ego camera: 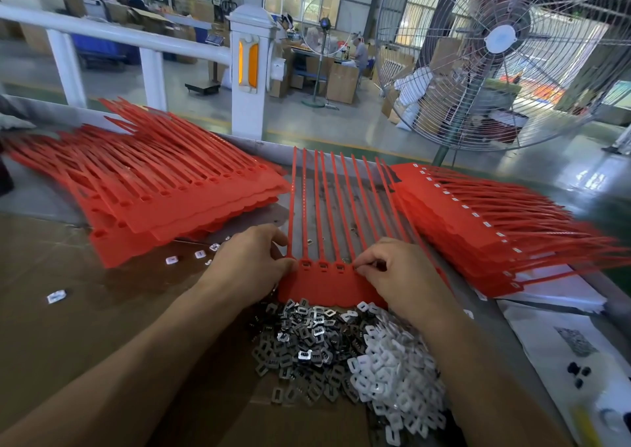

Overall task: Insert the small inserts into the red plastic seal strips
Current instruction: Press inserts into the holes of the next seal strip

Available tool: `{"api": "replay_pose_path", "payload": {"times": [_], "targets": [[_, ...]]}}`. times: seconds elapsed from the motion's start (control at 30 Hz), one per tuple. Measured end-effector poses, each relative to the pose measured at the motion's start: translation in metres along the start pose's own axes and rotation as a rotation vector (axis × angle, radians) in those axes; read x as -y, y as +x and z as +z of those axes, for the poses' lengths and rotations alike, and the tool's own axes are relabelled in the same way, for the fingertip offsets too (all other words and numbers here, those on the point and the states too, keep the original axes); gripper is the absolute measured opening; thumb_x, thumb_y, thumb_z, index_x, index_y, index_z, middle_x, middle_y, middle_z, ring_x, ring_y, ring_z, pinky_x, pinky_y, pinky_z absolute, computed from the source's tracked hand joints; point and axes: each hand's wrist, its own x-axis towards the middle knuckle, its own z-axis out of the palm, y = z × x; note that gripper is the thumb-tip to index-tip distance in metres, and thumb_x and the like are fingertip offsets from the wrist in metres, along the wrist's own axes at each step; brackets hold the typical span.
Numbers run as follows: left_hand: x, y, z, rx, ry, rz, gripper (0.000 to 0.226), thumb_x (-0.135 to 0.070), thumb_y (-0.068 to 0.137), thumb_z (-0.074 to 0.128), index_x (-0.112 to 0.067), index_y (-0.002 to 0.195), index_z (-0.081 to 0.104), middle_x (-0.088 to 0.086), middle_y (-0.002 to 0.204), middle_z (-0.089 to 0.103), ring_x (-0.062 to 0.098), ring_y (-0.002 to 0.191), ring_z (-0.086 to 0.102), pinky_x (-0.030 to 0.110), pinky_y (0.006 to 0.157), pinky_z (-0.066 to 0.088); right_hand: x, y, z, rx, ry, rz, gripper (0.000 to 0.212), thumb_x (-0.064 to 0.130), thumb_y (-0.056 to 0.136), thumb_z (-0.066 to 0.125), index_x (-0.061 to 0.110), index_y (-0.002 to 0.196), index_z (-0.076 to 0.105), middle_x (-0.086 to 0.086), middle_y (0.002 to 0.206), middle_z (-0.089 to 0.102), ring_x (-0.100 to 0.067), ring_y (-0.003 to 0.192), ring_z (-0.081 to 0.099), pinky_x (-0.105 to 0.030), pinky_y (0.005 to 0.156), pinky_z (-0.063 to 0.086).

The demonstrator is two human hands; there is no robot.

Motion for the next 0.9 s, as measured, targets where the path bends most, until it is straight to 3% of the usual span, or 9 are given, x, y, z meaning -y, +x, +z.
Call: {"api": "replay_pose_path", "payload": {"times": [0.13,0.3,0.43,0.53,0.67,0.9], "targets": [[0.001,0.000,0.000,-0.005,-0.001,0.003,0.037,-0.041,0.085,0.078,-0.029,0.118,0.066,-0.015,0.088,0.068,0.006,0.084,0.064,0.034,0.085,0.054,-0.006,-0.002,0.001,0.002,0.054,0.054,0.013,0.020,0.093,0.076,0.031,0.096,0.082,0.018,0.096,0.065,0.004,0.091,0.059,-0.006,0.073,0.035],[0.002,0.001,0.000,0.005,0.003,0.003,0.037,-0.043,0.084,0.078,-0.031,0.117,0.066,-0.015,0.091,0.068,0.007,0.085,0.064,0.034,0.084,0.054,-0.006,-0.006,0.002,-0.018,0.175,0.080,0.014,0.022,0.093,0.076,0.035,0.096,0.081,0.019,0.098,0.068,0.006,0.094,0.061,-0.010,0.079,0.040],[0.002,0.001,0.001,0.002,0.013,0.012,0.037,-0.044,0.085,0.078,-0.030,0.118,0.066,-0.016,0.088,0.068,0.004,0.083,0.063,0.034,0.084,0.054,-0.005,-0.007,0.000,0.029,0.130,0.068,0.012,0.027,0.097,0.072,0.036,0.099,0.080,0.019,0.102,0.065,0.004,0.098,0.059,-0.012,0.080,0.039],[0.003,0.001,0.000,0.005,0.004,0.006,0.037,-0.043,0.085,0.077,-0.031,0.118,0.066,-0.016,0.088,0.068,0.003,0.082,0.063,0.033,0.083,0.054,-0.005,-0.009,-0.002,-0.030,0.165,0.075,0.011,0.028,0.097,0.072,0.034,0.098,0.080,0.018,0.099,0.066,0.004,0.095,0.060,-0.013,0.079,0.041],[0.002,0.001,0.001,0.012,-0.006,0.001,0.037,-0.043,0.085,0.077,-0.031,0.118,0.065,-0.016,0.089,0.068,0.003,0.082,0.063,0.031,0.081,0.054,-0.006,-0.011,-0.006,-0.045,0.186,0.100,0.011,0.027,0.098,0.071,0.032,0.097,0.081,0.020,0.099,0.068,0.011,0.094,0.059,-0.011,0.076,0.043],[0.001,0.000,0.000,0.020,-0.004,-0.006,0.038,-0.044,0.085,0.077,-0.031,0.119,0.065,-0.015,0.091,0.068,0.007,0.086,0.065,0.036,0.087,0.055,-0.004,-0.009,-0.006,0.007,0.053,0.068,0.013,0.028,0.099,0.067,0.034,0.101,0.079,0.021,0.098,0.063,0.008,0.092,0.058,-0.006,0.072,0.037]]}}
